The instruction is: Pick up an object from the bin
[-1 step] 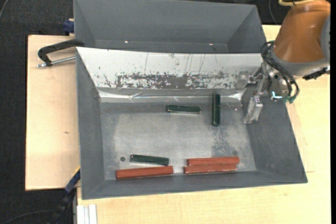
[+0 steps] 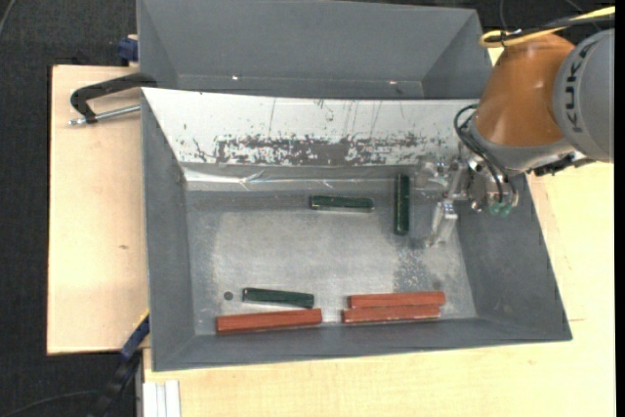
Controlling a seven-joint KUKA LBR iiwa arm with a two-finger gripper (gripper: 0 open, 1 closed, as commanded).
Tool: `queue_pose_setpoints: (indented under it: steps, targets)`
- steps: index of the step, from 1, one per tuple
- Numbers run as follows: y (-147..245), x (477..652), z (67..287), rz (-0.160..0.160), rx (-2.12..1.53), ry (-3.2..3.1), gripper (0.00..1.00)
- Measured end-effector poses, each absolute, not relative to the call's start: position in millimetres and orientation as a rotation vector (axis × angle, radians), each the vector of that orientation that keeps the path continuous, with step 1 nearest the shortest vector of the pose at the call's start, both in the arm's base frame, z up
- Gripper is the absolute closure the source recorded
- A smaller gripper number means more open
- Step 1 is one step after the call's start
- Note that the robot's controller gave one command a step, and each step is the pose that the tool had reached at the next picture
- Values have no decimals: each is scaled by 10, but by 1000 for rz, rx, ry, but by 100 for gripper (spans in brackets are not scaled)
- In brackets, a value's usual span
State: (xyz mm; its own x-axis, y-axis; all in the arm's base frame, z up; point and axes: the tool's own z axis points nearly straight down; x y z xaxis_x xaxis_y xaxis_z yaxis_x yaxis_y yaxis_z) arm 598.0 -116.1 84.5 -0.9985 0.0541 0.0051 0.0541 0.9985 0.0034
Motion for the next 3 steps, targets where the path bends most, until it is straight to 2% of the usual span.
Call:
queue_pose_setpoints:
  steps: [1,2,3]
  targets:
    - [-628,6039,710,-5,41,-3144,0]
    - [-661,6035,713,-1,35,-3144,100]
    - [-395,5618,2221,0,107,-3153,100]
